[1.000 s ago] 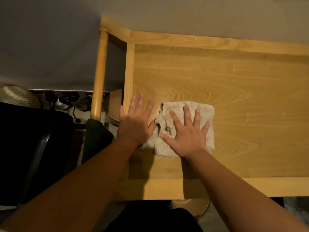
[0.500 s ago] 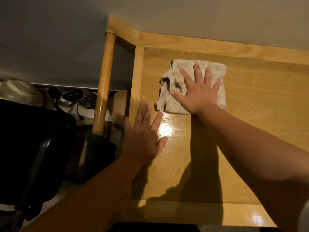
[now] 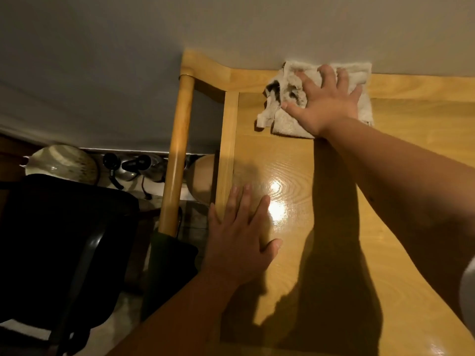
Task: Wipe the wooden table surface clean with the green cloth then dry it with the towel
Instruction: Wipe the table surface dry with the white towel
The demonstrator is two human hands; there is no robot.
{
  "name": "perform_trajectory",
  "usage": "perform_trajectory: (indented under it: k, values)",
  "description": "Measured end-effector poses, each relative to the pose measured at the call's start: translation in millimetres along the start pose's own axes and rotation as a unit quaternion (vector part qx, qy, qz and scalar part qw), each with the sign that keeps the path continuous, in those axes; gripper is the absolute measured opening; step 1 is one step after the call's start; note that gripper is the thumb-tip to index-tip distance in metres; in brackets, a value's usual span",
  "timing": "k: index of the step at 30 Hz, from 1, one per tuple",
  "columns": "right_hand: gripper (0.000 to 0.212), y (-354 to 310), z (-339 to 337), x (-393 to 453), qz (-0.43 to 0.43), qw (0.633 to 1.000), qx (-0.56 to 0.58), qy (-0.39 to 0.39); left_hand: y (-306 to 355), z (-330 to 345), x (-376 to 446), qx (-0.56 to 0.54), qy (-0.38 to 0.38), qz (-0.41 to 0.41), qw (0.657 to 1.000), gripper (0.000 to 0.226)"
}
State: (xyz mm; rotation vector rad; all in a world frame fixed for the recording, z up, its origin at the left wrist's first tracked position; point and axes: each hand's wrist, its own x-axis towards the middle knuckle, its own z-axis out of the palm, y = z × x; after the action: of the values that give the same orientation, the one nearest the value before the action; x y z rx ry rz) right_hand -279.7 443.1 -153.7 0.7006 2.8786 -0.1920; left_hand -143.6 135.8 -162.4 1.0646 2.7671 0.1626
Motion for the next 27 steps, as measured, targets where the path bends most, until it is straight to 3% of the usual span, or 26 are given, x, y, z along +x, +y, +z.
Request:
perform_trajectory:
  k: [10, 17, 21, 27]
  values:
    - [0.093, -3.3, 3.6, -59.7, -0.001, 0.999, -0.006, -0.037, -1.2, 0.4, 2.1, 0.000, -0.013, -0.002, 1.000, 0.082]
    - [0.089, 6.7, 20.9, -164.6, -0.018, 0.998, -0.013, -0.053, -2.8, -1.3, -5.7, 0.023, 0.033, 0.006, 0.999, 0.072]
    - [0.088, 9.0, 31.4, -227.3, -0.010, 0.998, -0.011, -0.062, -0.4, -1.9, 1.8, 0.002, -0.021, -0.021, 1.000, 0.069]
    - [0.089, 11.9, 50.4, -324.1, 0.001, 0.998, -0.011, -0.056, -3.6, 2.7, 1.7, 0.010, -0.019, -0.020, 1.000, 0.070]
